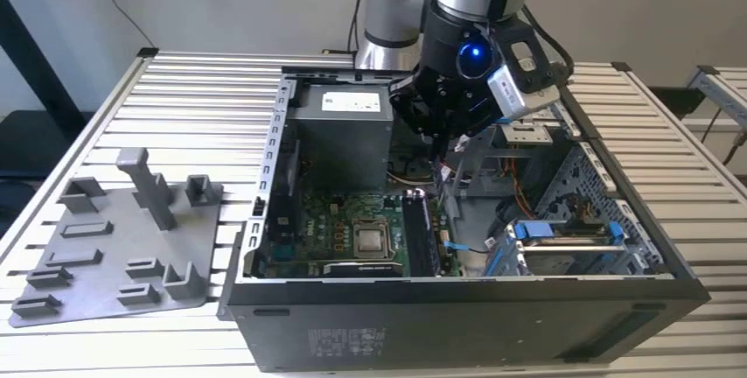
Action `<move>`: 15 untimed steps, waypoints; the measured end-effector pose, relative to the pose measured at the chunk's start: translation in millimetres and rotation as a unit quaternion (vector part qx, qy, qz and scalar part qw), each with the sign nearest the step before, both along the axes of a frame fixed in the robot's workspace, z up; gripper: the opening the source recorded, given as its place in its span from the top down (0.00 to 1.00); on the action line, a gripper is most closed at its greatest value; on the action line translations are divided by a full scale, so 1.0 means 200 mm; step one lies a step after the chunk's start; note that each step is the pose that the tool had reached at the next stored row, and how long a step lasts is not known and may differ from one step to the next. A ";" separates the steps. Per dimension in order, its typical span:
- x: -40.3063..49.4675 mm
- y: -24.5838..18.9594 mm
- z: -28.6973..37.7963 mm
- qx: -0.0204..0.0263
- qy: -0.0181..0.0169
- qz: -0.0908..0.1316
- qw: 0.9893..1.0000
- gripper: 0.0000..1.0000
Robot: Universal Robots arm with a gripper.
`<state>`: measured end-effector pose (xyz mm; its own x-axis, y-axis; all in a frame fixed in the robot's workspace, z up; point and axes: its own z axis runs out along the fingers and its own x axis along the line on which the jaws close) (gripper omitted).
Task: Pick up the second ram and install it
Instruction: 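Insert the second ram into the second slot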
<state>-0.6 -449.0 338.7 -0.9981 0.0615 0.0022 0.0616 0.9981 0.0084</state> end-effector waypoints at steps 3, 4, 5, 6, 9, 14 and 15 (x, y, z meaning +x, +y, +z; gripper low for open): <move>0.000 0.000 -0.001 0.000 0.000 0.000 1.000 0.86; 0.000 0.000 -0.001 0.000 0.000 0.000 1.000 0.86; 0.000 0.000 -0.002 0.000 0.000 0.000 1.000 0.86; 0.000 0.000 -0.005 0.000 0.000 0.000 1.000 0.86; 0.000 -0.002 -0.014 0.000 0.000 0.000 1.000 0.86; 0.002 -0.016 -0.042 0.000 0.000 0.000 1.000 0.86; 0.002 -0.020 -0.048 0.000 0.000 0.000 1.000 0.86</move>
<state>-0.1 -453.0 329.0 -0.9981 0.0616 0.0021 0.0616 0.9981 0.0083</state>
